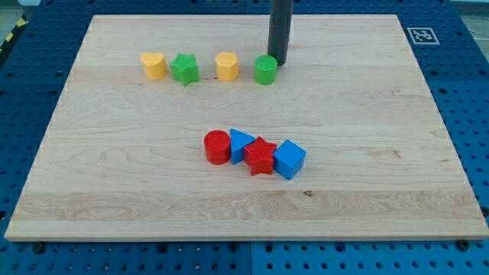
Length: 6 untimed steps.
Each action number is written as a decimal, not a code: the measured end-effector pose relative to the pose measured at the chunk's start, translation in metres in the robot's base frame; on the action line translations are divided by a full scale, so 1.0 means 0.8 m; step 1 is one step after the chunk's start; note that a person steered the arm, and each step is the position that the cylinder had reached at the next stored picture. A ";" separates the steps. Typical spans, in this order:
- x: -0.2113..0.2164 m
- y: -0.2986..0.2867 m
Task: Move the green circle into the yellow hexagon
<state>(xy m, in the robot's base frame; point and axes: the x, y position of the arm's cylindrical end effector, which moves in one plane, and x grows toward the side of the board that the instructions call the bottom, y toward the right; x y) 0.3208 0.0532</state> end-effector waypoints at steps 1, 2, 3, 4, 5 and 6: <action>0.001 0.039; 0.035 0.047; 0.046 0.015; 0.039 -0.033; 0.020 -0.043; -0.016 -0.030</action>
